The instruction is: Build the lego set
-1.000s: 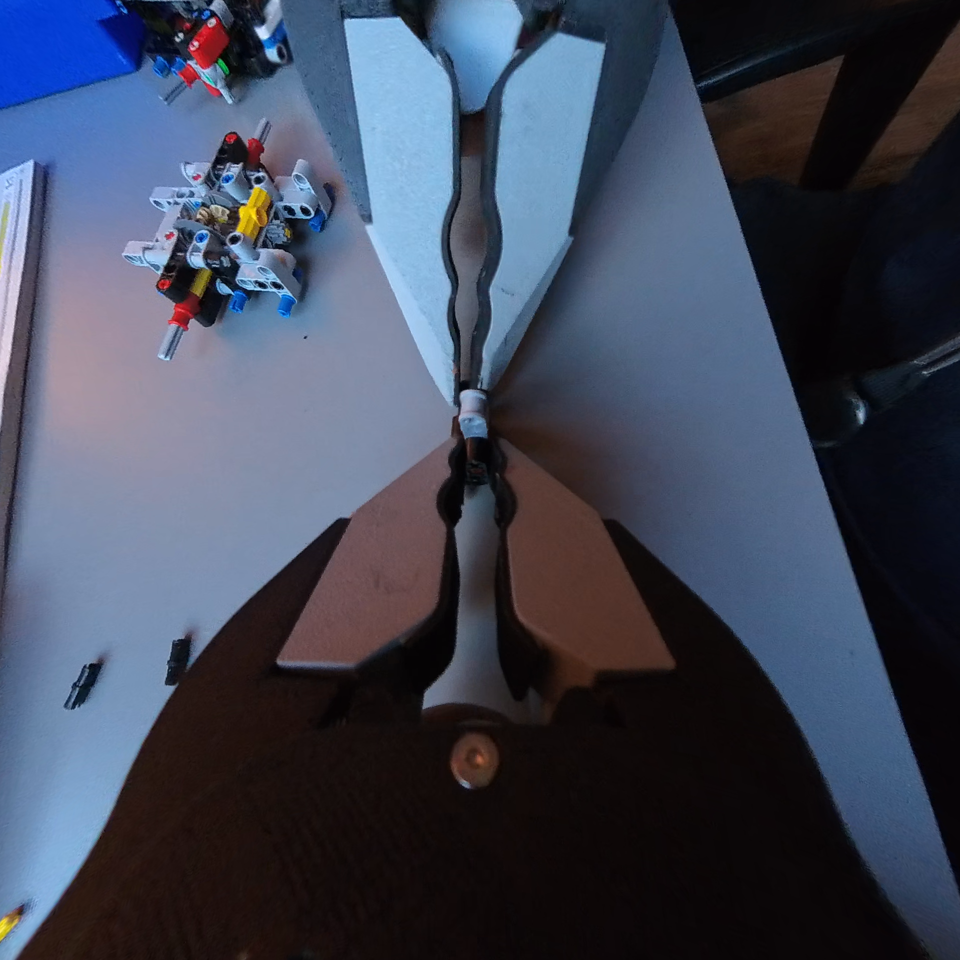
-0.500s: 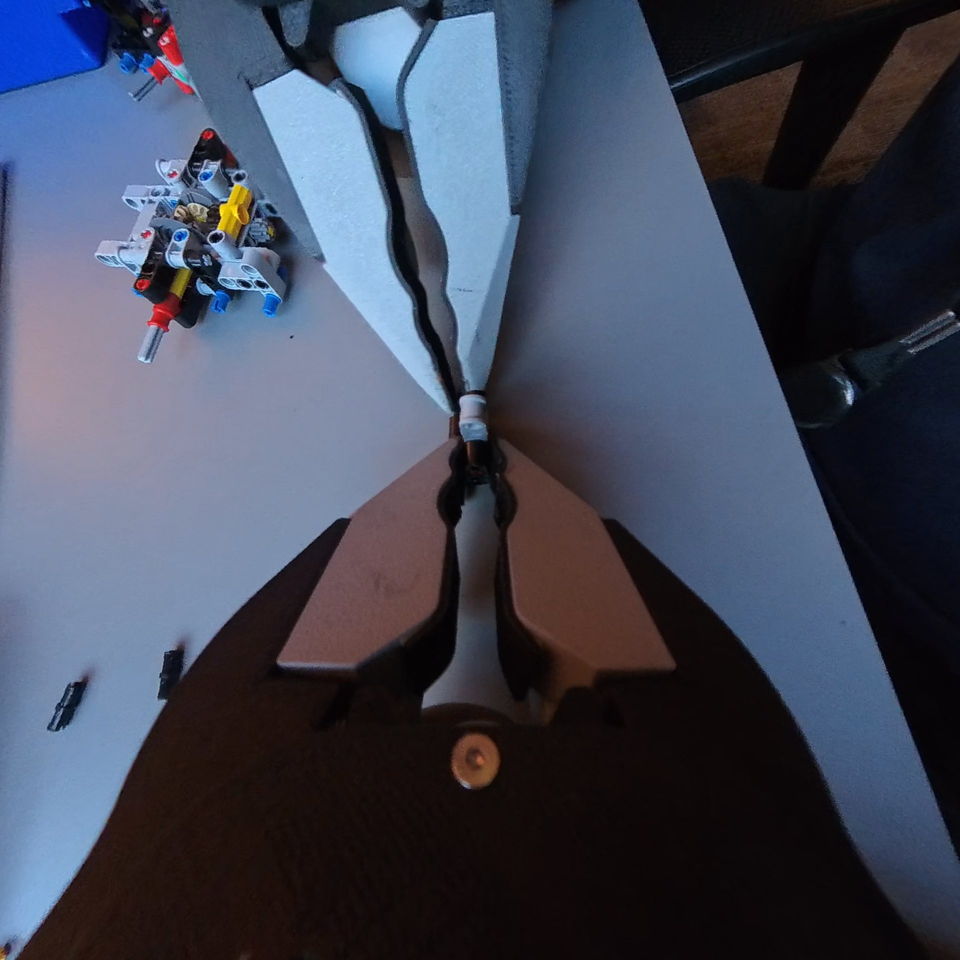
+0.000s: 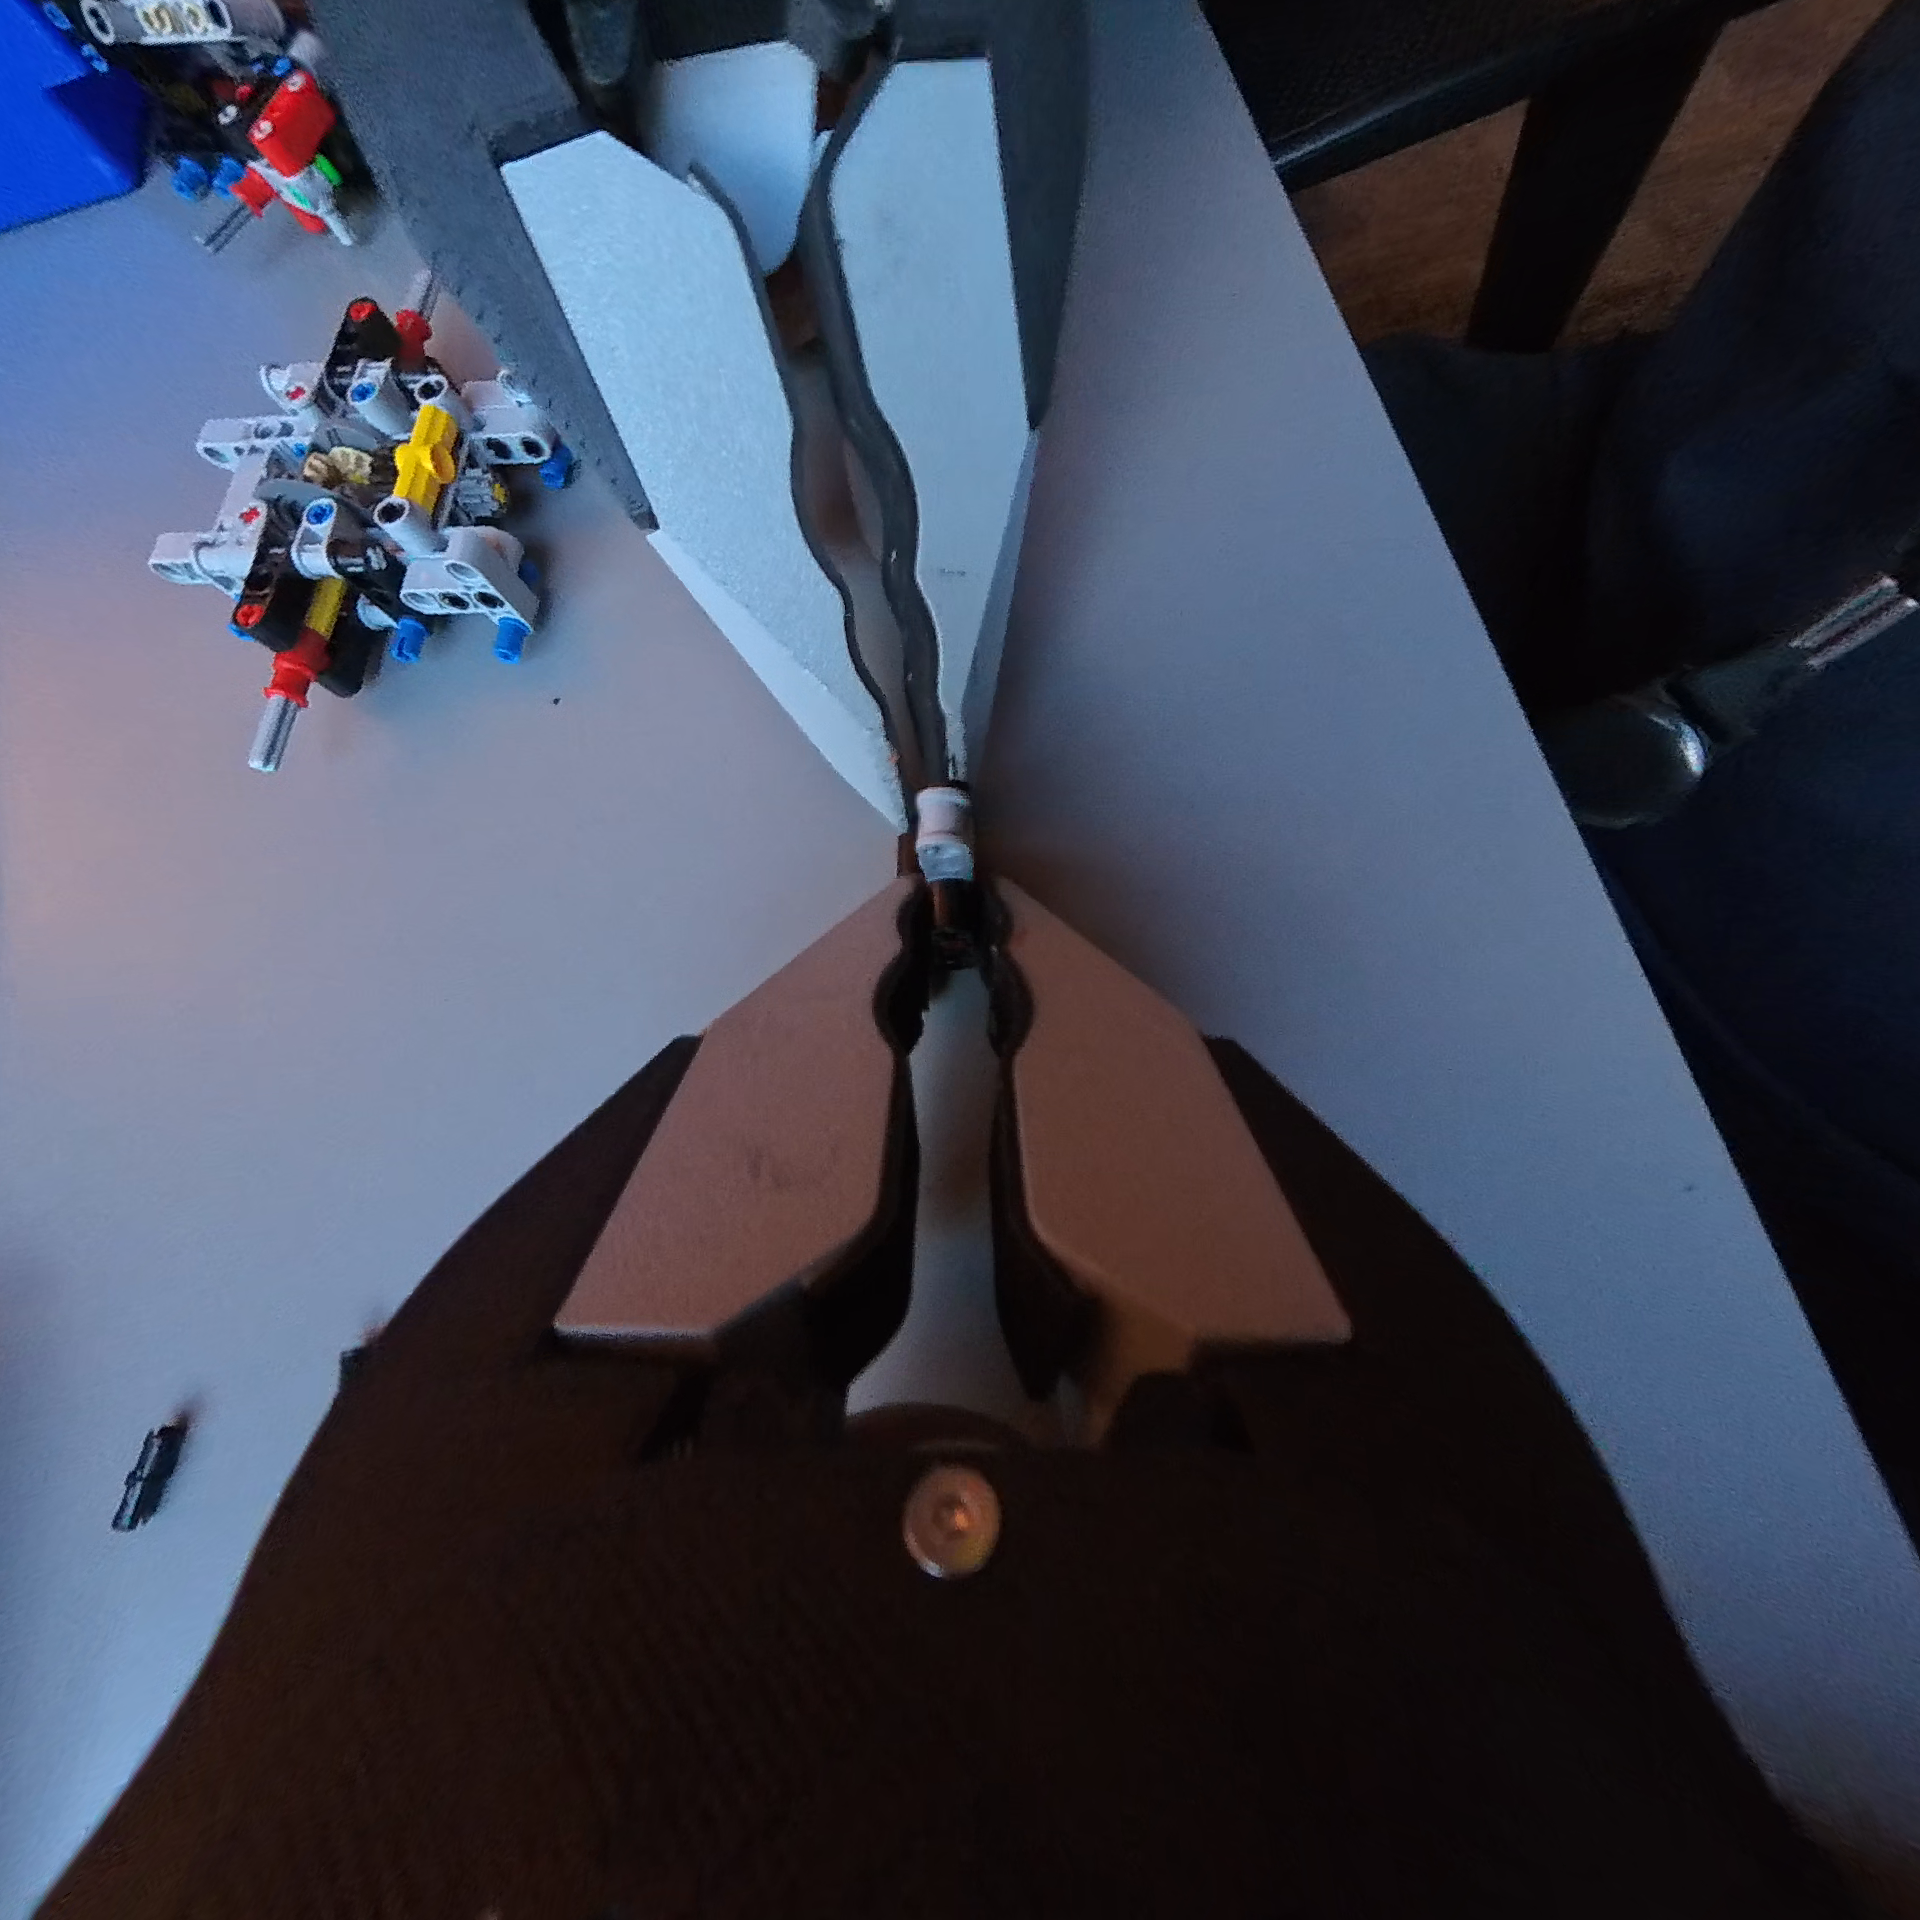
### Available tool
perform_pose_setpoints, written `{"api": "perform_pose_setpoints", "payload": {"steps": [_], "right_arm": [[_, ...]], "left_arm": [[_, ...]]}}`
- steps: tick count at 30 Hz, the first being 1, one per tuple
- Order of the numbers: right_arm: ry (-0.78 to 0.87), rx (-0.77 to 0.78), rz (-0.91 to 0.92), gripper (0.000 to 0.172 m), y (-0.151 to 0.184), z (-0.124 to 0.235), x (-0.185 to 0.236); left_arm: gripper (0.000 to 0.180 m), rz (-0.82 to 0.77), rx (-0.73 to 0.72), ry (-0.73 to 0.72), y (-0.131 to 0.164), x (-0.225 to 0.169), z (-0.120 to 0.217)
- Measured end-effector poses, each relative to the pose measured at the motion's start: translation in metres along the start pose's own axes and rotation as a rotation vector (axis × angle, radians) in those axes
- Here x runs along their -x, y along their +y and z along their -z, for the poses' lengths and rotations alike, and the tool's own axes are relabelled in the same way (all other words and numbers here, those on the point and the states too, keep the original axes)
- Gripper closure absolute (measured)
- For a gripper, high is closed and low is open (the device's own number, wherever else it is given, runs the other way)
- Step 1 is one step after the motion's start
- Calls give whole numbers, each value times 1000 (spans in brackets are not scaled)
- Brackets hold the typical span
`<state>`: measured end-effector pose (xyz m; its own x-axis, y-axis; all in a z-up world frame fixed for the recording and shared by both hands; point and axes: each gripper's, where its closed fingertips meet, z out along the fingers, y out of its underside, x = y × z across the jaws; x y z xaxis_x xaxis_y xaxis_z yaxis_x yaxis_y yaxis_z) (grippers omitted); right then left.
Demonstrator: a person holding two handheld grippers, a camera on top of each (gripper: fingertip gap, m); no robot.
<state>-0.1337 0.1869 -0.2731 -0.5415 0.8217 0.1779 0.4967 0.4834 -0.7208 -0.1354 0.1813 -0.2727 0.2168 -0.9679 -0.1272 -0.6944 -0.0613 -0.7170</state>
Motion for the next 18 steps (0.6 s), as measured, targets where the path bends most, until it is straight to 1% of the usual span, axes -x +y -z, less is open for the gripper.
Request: {"api": "perform_pose_setpoints", "payload": {"steps": [5, 9, 11, 13, 16, 18], "right_arm": [[-15, -12, 57, 171, -1, 0, 1], [146, 56, 261, 171, -1, -2, -2], [195, 78, 288, 171, -1, -2, -4], [192, 55, 248, 171, -2, -3, -4], [65, -1, 75, 172, -3, -3, -3], [41, -4, 40, 171, -3, -4, -3]], "left_arm": [[175, -36, -4, 13, 1, -1, 1], [175, -12, -4, 42, 2, -1, 2], [175, 5, -3, 58, 2, -1, 2], [176, 2, -3, 55, 2, -1, 2], [175, -17, -3, 44, 2, -2, 2], [176, -27, -1, 33, 2, -2, 2]]}}
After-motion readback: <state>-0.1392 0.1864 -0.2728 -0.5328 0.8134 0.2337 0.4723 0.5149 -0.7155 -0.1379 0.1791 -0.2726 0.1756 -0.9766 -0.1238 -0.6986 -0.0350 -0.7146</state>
